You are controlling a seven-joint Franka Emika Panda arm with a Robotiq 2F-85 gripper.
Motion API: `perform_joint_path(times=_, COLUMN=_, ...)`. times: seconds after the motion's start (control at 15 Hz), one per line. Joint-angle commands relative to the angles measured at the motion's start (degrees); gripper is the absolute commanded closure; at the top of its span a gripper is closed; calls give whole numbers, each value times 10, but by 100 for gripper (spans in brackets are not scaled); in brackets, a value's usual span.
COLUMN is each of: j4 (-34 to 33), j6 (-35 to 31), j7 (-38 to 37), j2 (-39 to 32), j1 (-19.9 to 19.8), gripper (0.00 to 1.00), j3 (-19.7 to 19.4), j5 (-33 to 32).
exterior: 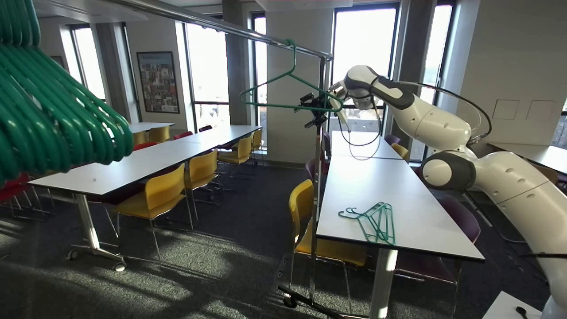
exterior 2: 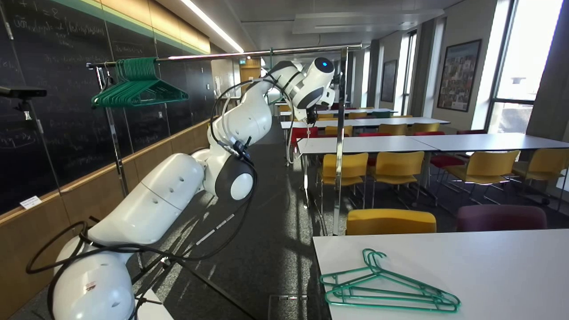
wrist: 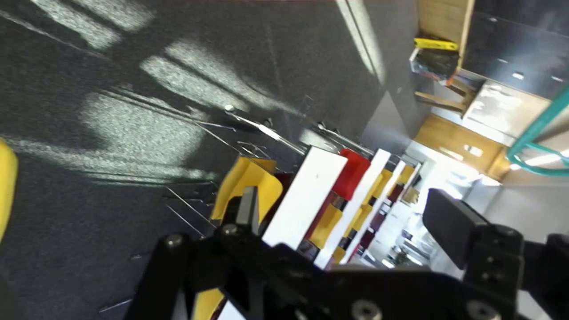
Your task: Put one hanger from the table on the rail.
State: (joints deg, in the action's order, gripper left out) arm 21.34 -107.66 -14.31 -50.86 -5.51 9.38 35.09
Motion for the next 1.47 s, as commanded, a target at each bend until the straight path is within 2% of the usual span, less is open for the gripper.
perform_joint_path(times=0.0, j4=19, j6=123, j7=-2, j2=35, j1=-20, gripper=0, j3=6, j5=-65)
perform_joint_path(times=0.07, j4=20, j6=161, j7=1, j2=40, j1=-23, gripper=0, j3=7, j5=-81)
perform_joint_path(times=0.13, j4=-5, j6=210, j7=3, j2=30, j1=-20, gripper=0, j3=-16, j5=-78)
perform_joint_path(times=0.47, j4=-9, j6=423, j7=42, j2=40, j1=-29, gripper=0, j3=-10, j5=-83)
perform_joint_path(times=0.53, j4=12, j6=362, j7=24, j2=38, j1=-33, gripper=0, j3=8, j5=-87)
perform_joint_path(times=0.67, j4=12, j6=396, j7=31, j2=40, j1=-33, gripper=0, j3=7, j5=-87)
perform_joint_path(times=0.87, j4=12, j6=398, j7=32, j2=40, j1=-33, gripper=0, j3=7, j5=-87)
perform_joint_path(times=1.07, j4=16, j6=371, j7=52, j2=25, j1=-9, gripper=0, j3=-16, j5=-134)
perform_joint_path(times=1.4, j4=-8, j6=385, j7=51, j2=-45, j1=11, gripper=0, j3=-31, j5=-201)
